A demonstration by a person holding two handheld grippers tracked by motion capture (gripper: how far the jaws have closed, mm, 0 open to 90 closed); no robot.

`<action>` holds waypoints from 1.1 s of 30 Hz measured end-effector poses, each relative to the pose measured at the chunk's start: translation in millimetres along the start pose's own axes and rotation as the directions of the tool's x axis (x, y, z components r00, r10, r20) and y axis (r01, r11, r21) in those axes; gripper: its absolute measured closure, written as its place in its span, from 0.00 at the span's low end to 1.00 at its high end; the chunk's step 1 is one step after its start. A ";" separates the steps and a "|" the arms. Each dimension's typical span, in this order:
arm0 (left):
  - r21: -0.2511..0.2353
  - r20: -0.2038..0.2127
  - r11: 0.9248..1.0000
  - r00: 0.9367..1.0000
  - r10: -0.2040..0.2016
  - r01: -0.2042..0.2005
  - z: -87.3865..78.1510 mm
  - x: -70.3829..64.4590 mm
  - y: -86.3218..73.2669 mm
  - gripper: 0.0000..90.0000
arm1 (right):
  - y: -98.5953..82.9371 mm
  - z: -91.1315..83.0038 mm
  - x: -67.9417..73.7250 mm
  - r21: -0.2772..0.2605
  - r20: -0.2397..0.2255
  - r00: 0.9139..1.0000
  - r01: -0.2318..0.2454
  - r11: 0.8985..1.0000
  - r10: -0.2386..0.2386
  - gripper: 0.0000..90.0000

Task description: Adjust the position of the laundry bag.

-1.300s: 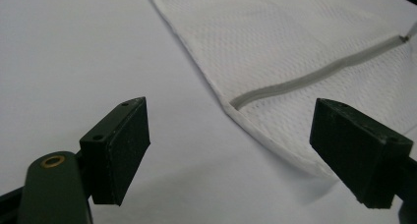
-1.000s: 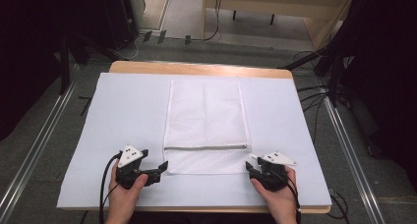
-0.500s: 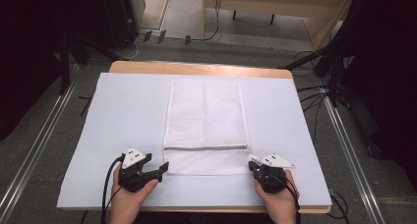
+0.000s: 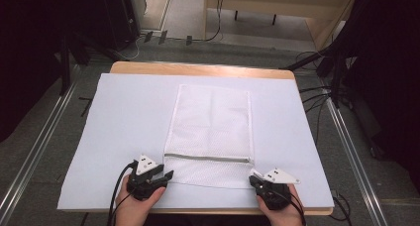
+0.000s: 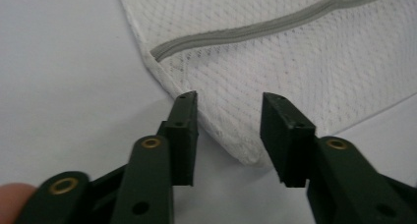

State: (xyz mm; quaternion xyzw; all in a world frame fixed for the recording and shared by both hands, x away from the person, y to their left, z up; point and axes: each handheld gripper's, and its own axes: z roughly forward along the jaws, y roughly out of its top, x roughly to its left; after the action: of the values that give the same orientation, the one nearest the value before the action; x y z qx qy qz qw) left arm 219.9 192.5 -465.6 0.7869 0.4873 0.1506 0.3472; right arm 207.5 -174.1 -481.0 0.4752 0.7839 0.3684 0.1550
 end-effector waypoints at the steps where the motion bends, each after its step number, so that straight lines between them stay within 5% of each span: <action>1: 0.004 -0.008 1.000 1.000 0.011 -0.011 -0.1 -0.6 0.2 0.75 | -0.9 -1.0 1.0 0.001 0.000 1.000 0.005 1.000 -0.005 1.00; 4: 0.015 0.032 1.000 0.999 0.003 -0.003 0.1 1.0 0.1 0.99 | -3.0 -3.3 3.1 0.004 -0.001 1.000 0.010 1.000 -0.010 1.00; 16: 0.064 0.110 0.997 0.993 0.038 -0.045 -16.1 -8.1 -13.2 1.00 | -9.0 -10.1 1.4 0.011 -0.014 1.000 0.004 1.000 -0.004 1.00; 25: 0.054 0.137 0.997 0.989 0.055 -0.063 -24.3 -13.8 -22.0 0.99 | -14.4 -17.2 2.8 0.013 -0.017 1.000 0.003 1.000 -0.003 0.97; 29: -0.042 0.127 0.999 0.992 0.008 -0.003 -30.1 -8.8 -17.7 0.54 | -11.5 -19.4 -1.1 -0.047 0.000 1.000 -0.006 0.999 0.006 0.64; 33: -0.092 0.118 0.996 0.993 0.023 -0.012 -34.0 -7.0 -13.1 0.36 | -6.7 -20.9 -8.5 -0.089 0.006 1.000 -0.020 0.996 0.020 0.46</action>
State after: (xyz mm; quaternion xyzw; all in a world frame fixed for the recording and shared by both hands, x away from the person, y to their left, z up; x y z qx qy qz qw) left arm 188.3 203.7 -449.6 0.7821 0.4516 0.1284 0.4097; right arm 195.1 -192.3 -472.6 0.4768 0.7613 0.4030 0.1750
